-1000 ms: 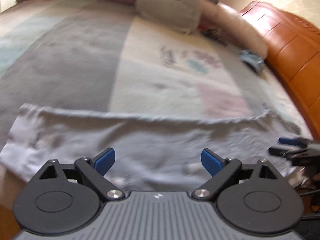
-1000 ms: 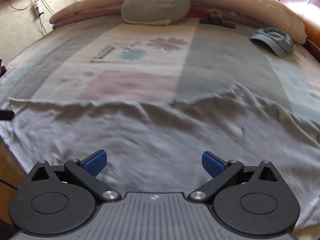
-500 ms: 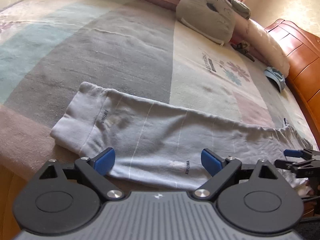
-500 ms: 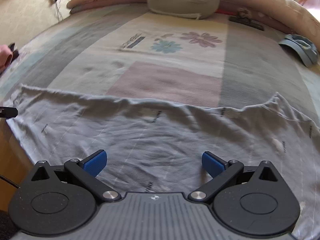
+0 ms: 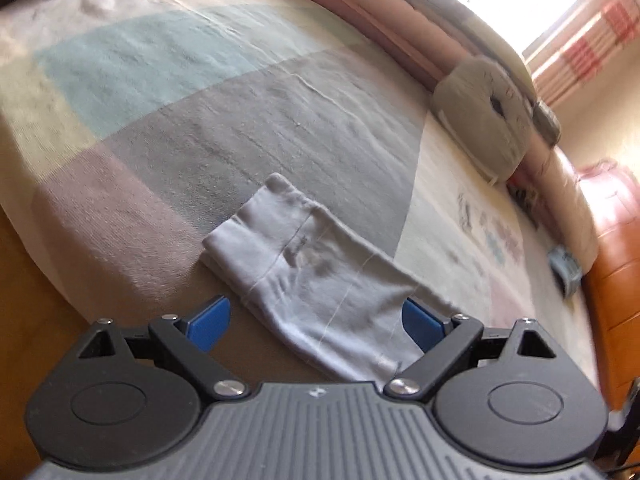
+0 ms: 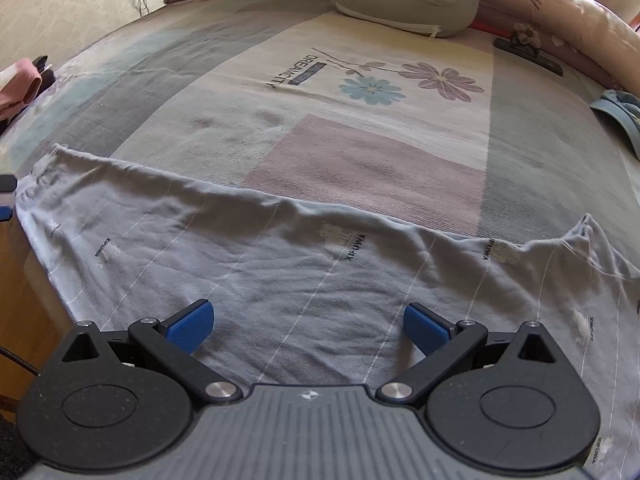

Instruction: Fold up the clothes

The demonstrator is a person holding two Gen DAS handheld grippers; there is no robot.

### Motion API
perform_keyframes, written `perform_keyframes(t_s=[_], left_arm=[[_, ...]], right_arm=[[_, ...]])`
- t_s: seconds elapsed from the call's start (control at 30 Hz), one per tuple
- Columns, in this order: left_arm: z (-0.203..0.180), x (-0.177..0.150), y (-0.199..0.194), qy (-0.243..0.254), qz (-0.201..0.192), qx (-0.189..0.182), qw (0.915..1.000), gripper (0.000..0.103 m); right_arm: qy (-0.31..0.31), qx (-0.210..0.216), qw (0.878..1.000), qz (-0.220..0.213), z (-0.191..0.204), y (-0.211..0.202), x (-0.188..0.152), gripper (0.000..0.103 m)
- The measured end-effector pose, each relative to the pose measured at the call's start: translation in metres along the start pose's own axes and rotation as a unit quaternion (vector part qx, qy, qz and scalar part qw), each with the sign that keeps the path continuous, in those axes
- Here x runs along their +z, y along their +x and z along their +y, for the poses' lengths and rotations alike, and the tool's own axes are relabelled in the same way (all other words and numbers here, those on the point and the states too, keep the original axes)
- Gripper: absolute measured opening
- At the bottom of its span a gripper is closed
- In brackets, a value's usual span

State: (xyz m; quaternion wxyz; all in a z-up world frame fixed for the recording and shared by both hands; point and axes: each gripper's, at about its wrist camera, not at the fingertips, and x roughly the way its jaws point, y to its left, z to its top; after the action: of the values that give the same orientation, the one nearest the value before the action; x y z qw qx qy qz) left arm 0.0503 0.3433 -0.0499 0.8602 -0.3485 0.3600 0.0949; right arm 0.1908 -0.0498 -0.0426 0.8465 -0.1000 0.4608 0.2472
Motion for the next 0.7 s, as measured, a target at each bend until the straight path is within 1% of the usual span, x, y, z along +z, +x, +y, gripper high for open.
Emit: perform_keyframes(t_s=[0.1, 0.17, 0.27, 0.43, 0.57, 0.7], left_arm=[[0.001, 0.001, 0.005, -0.011, -0.006, -0.005, 0.9999, 0.093], [0.003, 0.002, 0.009, -0.025, -0.002, -0.013, 0.9996, 0.093], [0.009, 0.002, 0.012, -0.056, -0.002, -0.023, 0.9981, 0.094], [0.021, 0.004, 0.01, -0.105, -0.013, -0.039, 0.9937, 0.095], [0.024, 0.006, 0.004, -0.109, -0.023, -0.021, 0.9936, 0.095], [0.026, 0.012, 0.0, -0.099, -0.016, -0.007, 0.9949, 0.095]], right_arm=[[-0.005, -0.002, 1.0, 0.0, 0.0, -0.002, 0.002, 0.103], [-0.008, -0.004, 1.0, 0.0, 0.0, -0.005, 0.003, 0.103], [-0.01, -0.009, 1.0, -0.002, -0.001, -0.008, 0.003, 0.103], [-0.011, -0.011, 1.0, -0.006, -0.003, -0.013, 0.004, 0.103], [-0.026, 0.009, 0.999, -0.02, 0.002, -0.021, 0.015, 0.103], [-0.074, 0.056, 0.995, -0.037, 0.024, -0.018, 0.041, 0.103]])
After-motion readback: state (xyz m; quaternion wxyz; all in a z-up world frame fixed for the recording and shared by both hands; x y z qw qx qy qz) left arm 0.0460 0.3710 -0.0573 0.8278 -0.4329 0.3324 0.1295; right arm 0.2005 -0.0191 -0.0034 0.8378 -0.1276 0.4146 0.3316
